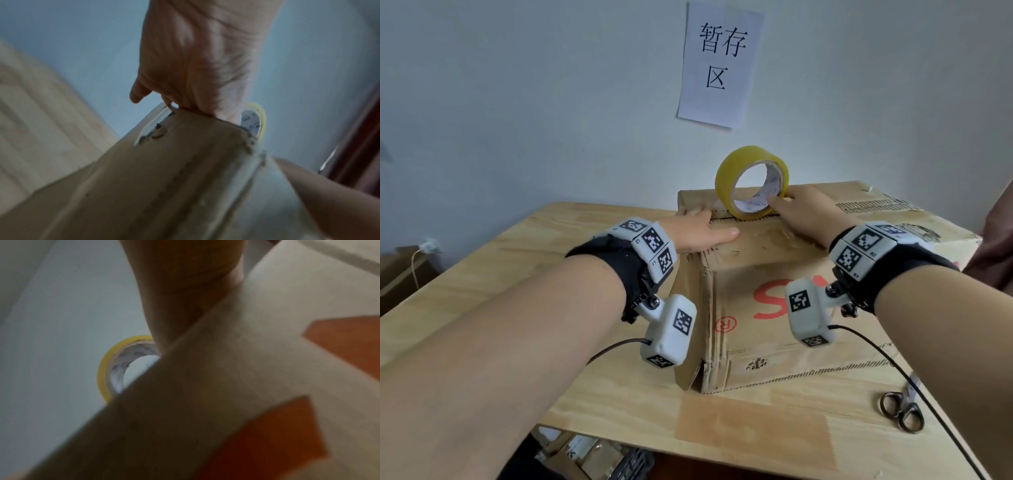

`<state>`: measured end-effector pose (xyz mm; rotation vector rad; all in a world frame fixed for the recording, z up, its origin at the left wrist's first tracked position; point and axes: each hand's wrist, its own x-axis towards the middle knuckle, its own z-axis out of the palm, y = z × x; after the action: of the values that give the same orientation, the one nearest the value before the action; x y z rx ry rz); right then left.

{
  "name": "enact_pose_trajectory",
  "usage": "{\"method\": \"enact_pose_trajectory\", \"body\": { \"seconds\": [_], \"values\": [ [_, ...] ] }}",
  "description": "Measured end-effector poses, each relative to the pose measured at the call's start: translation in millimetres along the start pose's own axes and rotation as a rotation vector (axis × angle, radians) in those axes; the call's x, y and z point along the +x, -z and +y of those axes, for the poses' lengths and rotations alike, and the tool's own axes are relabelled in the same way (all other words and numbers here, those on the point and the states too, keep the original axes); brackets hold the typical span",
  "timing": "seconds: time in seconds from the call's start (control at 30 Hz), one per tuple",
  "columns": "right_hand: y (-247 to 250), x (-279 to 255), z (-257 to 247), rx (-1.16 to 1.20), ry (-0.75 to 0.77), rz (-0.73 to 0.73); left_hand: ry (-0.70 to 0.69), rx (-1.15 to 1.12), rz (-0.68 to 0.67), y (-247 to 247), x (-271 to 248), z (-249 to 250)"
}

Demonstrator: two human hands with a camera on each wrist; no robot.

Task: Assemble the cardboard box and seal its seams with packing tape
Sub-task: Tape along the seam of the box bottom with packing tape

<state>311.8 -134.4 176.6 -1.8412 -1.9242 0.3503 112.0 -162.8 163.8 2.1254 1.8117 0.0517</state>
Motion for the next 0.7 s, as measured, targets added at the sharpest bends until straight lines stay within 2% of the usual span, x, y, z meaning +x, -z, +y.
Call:
{"method": "enact_pose_trajectory", "body": {
  "seconds": [0.17,0.3,0.4,0.47,0.57,0.63,0.7],
  "values": [
    [-7,-2,-18,-0.007,0.024,0.007,0.000,0.167,-0.057,17,3,-21],
    [-15,0,-43,0.000,0.063,-0.029,0.021,0.209,-0.070,32,10,-56],
    [-20,2,-64,-0.053,0.064,-0.058,0.087,0.173,-0.009,31,8,-73],
    [-17,2,-75,-0.057,0.062,-0.120,0.065,0.104,0.075,27,6,-72],
    [-12,2,-85,0.101,0.081,-0.175,-0.010,0.048,0.165,17,5,-68],
    [-11,0,-92,0.317,0.168,-0.125,-0.022,0.073,0.168,14,5,-70],
    [-11,0,-101,0.430,0.289,-0.086,-0.025,0.103,0.165,13,5,-72]
  ]
}}
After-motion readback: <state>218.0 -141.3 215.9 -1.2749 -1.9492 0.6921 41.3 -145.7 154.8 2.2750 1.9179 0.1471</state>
